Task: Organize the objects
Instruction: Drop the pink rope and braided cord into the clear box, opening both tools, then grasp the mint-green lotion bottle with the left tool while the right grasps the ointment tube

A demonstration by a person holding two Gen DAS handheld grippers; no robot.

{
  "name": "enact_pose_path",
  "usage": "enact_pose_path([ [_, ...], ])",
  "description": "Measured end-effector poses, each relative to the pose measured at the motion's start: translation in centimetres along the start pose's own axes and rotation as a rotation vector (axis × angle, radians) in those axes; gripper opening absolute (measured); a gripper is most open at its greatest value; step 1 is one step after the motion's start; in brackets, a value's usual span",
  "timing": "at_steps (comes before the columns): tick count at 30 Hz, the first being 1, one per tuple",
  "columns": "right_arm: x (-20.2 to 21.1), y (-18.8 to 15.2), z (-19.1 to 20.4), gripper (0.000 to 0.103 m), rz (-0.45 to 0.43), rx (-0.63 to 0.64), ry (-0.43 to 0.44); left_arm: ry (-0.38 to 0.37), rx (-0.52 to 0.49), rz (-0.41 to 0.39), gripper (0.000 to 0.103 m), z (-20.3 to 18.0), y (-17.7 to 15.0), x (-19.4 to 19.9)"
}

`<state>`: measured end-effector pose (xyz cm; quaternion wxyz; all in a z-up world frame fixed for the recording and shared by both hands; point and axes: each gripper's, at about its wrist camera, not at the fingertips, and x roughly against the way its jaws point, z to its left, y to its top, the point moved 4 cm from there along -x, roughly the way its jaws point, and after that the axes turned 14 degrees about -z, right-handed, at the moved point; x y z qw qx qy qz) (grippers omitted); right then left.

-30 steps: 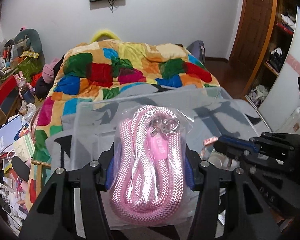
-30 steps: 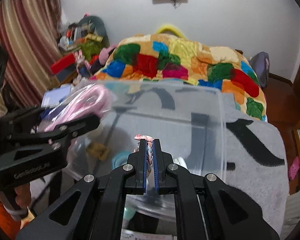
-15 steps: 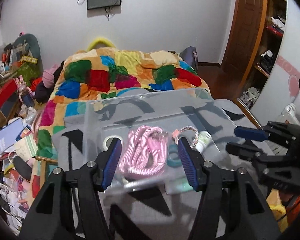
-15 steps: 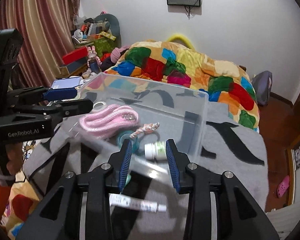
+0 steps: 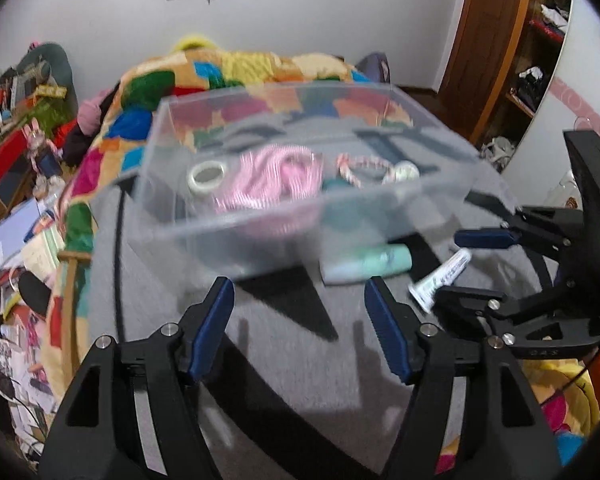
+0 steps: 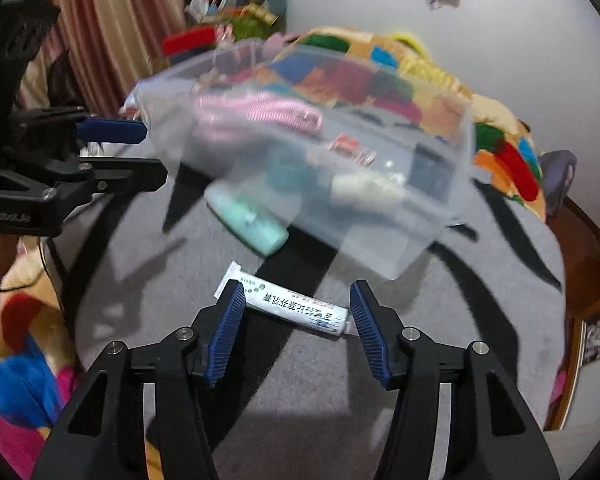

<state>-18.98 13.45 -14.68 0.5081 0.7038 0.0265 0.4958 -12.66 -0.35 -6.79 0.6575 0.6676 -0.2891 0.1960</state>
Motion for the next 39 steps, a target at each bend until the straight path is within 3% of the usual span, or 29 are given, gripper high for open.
enact_pose_path([
  [4, -0.4, -0.4, -0.6, 0.045, 0.014, -0.006, 0.008, -0.008, 0.0, 0.032, 0.072, -0.9, -0.7, -1.1],
  [5, -0.1, -0.6, -0.6, 0.036, 0.009, -0.006, 0.011, -0.007, -0.004, 0.033, 0.075, -1.1, -0.7, -1.3],
  [10, 1.7, -2.2, -0.5, 0.014, -0.011, -0.015, 0.004, -0.02, -0.019, 0.047, 0.081, -3.1, -0.8, -2.9],
  [16, 4.1, -4.5, -2.1, 0.014, -0.032, -0.086, -0.044, -0.015, 0.007, 0.096, 0.081, -4.8, -1.0, -5.1],
  [21, 4.4, -4.7, -2.6, 0.014, -0.034, -0.11, -0.047, 0.054, 0.068, 0.084, 0.091, -5.0, -0.5, -6.1],
  [25, 3.9, -4.3, -2.3, 0.015, -0.043, -0.141, -0.044, 0.124, 0.089, 0.059, 0.091, -5.3, -0.5, -6.5],
  [28, 3.6, -4.1, -2.2, 0.015, -0.056, -0.164, -0.046, 0.167, 0.058, 0.035, 0.082, -5.5, -0.8, -6.3],
  [29, 3.6, -4.1, -2.1, 0.015, -0.058, -0.172, -0.046, 0.16, 0.059, 0.028, 0.074, -5.5, -0.8, -6.1],
  [30, 3.7, -4.1, -2.1, 0.015, -0.063, -0.177, -0.048, 0.158, 0.056, 0.025, 0.073, -5.5, -0.8, -5.9],
  [39, 6.3, -3.6, -1.9, 0.014, -0.14, -0.215, -0.056, 0.071, 0.084, 0.021, 0.073, -5.1, -1.4, -3.9],
])
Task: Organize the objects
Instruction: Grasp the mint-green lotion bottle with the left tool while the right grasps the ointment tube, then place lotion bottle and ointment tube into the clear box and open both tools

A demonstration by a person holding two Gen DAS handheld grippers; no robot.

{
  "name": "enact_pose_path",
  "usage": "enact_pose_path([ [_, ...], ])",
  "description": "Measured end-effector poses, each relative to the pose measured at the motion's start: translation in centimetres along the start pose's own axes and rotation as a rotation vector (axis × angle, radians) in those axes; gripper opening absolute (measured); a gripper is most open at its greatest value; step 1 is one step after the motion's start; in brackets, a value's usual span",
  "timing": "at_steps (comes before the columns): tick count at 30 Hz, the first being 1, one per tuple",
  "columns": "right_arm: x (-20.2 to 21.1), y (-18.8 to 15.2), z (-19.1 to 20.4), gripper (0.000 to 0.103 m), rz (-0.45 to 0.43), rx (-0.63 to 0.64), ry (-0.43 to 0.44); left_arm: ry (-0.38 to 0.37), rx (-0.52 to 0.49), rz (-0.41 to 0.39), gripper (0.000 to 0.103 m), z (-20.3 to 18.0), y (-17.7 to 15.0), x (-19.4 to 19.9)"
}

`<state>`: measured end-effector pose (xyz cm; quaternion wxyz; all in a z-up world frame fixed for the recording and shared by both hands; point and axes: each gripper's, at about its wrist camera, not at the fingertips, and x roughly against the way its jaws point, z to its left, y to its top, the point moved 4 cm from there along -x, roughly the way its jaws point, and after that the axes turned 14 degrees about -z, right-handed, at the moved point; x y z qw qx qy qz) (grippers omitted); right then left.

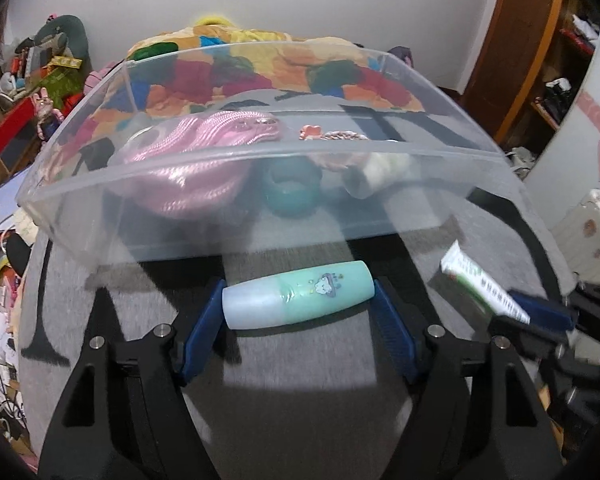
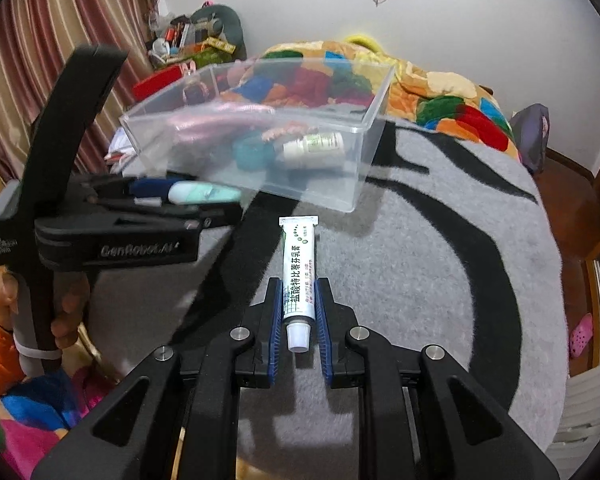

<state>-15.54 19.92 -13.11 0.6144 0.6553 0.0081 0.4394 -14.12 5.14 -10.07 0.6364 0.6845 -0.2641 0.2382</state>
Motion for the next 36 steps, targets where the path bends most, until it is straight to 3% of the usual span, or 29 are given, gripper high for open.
enact_pose_path([
  [10, 2.9, 5.6, 1.9, 0.014, -0.169, 0.02, 0.016, -0.067, -0.014, -0.144, 0.073, 0.8, 3.1, 5.5],
  [18, -0.7, 10.1, 1.3, 0.014, -0.175, -0.036, -0.004, -0.057, -0.018, -0.236, 0.073, 3.3, 7.1, 7.3],
  [25, -5.8, 12.0, 1.1, 0.014, -0.118, -0.04, -0.028, -0.07, -0.017, -0.176, 0.073, 5.3, 9.1, 3.8],
  [32, -10.9, 10.8, 1.6, 0.014, -0.018, -0.017, -0.041, -0.071, -0.023, -0.118, 0.073, 6.1, 9.0, 0.6],
  [36, -11.1, 10.3, 1.4, 0.017, 0.008, -0.018, -0.053, -0.07, -0.02, -0.108, 0.073, 6.3, 8.6, 0.2],
])
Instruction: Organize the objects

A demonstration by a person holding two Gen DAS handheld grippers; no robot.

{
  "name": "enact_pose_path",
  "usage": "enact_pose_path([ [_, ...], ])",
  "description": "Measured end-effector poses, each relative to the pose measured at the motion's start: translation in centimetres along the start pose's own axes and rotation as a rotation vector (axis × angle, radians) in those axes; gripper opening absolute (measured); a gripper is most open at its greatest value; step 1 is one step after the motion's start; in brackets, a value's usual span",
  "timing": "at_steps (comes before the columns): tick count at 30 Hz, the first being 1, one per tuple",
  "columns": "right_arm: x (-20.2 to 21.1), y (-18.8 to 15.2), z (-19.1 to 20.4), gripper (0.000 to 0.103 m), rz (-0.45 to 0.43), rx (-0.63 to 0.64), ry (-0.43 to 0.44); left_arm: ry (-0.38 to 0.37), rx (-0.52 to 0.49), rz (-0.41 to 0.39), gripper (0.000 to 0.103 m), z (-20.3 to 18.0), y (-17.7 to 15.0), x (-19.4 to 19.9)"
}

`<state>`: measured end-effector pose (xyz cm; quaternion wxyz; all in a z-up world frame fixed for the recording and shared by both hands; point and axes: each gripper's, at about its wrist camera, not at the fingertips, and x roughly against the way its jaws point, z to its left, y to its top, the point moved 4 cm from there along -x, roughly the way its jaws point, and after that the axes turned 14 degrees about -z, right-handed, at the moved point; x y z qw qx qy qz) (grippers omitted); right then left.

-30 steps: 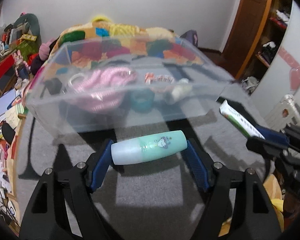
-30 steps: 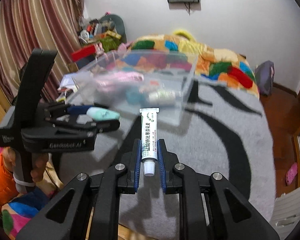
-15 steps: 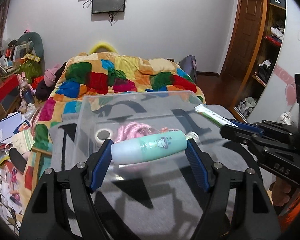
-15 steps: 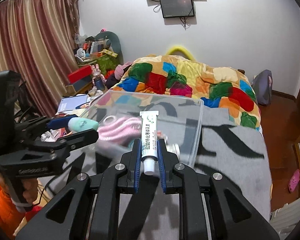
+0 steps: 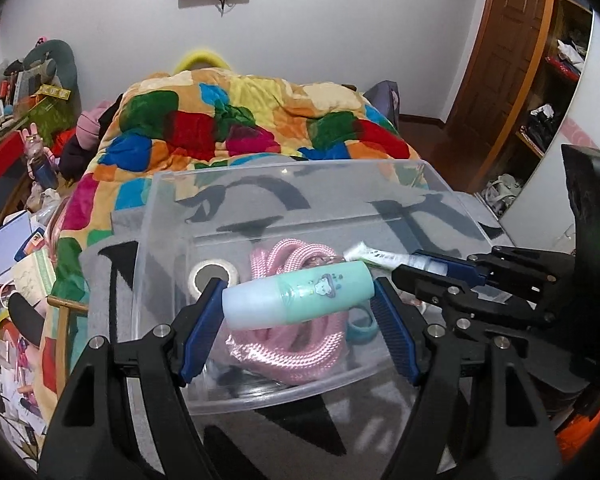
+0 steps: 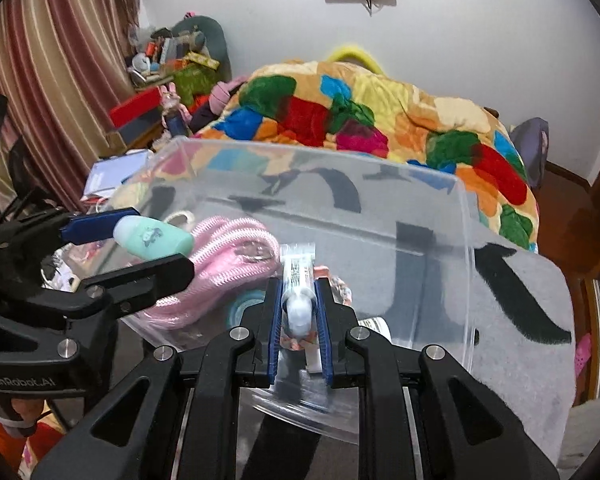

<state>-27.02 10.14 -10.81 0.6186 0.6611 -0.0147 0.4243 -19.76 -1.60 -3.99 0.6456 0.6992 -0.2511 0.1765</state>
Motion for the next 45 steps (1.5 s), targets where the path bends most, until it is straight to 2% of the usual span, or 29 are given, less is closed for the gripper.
enact_pose_path([
  [3, 1.0, 0.3, -0.2, 0.03, -0.022, -0.009, 0.014, -0.009, -0.003, -0.01, 0.073, -0.2, 0.0, 0.5],
  [10, 5.2, 1.6, 0.2, 0.034, -0.105, -0.003, 0.032, -0.014, -0.009, -0.073, 0.077, -0.4, 0.4, 3.6],
  [16, 8.9, 1.5, 1.1, 0.05, -0.181, 0.007, 0.042, -0.019, -0.03, -0.164, 0.087, -0.8, 0.1, 7.0],
  [18, 9.7, 1.2, 1.4, 0.058, -0.201, 0.011, 0.039, -0.01, -0.041, -0.193, 0.092, -1.0, -0.1, 7.9],
  [21, 10.8, 0.6, 1.8, 0.071, -0.226, 0.01, 0.031, -0.009, -0.041, -0.229, 0.095, -1.1, -0.6, 9.3],
  [26, 11.7, -0.6, 2.1, 0.082, -0.25, 0.019, -0.007, -0.026, -0.031, -0.243, 0.096, -1.3, -1.8, 10.2],
  [35, 11.6, -2.5, 2.3, 0.083, -0.226, 0.018, -0.016, -0.034, -0.004, -0.22, 0.096, -1.7, -3.8, 10.4],
  [45, 11.6, -3.1, 2.5, 0.083, -0.218, 0.013, -0.009, -0.033, 0.004, -0.209, 0.096, -1.8, -4.3, 10.2],
])
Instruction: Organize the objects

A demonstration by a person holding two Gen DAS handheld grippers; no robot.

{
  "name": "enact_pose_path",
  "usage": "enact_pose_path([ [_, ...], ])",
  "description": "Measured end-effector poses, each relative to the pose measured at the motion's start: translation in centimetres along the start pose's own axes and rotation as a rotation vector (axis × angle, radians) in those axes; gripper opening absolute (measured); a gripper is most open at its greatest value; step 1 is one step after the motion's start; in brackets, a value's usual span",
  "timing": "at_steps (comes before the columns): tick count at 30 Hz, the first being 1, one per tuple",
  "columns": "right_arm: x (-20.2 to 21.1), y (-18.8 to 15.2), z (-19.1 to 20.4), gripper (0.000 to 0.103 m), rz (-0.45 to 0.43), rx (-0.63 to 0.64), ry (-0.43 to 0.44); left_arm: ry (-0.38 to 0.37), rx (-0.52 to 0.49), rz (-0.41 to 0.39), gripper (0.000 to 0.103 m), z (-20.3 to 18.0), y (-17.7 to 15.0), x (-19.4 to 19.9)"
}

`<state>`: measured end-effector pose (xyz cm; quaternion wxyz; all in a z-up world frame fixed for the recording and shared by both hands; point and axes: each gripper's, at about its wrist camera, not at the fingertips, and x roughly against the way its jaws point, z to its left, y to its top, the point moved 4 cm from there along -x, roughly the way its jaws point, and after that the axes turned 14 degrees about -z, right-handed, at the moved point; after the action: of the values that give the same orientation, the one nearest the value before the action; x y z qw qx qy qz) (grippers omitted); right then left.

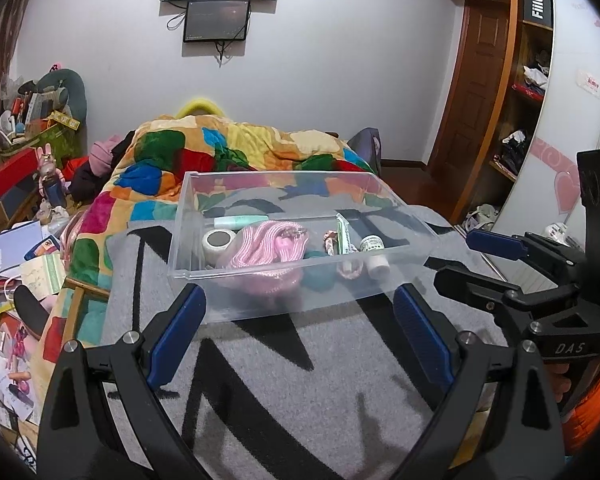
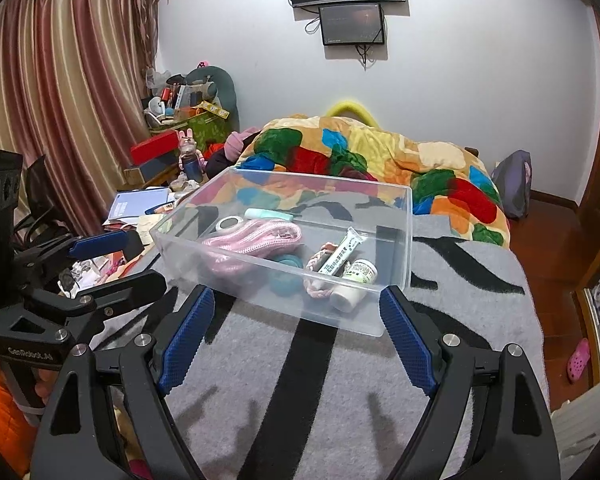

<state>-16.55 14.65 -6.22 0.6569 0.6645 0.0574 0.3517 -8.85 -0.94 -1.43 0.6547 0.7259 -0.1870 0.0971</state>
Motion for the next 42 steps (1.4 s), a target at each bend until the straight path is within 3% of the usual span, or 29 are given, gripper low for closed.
enact_pose_path([
  [42, -0.06, -0.5, -0.34, 0.083, 0.008, -0.023, -0.005, 0.0, 0.026, 0.006, 0.096, -0.09, 0.33, -0.02],
])
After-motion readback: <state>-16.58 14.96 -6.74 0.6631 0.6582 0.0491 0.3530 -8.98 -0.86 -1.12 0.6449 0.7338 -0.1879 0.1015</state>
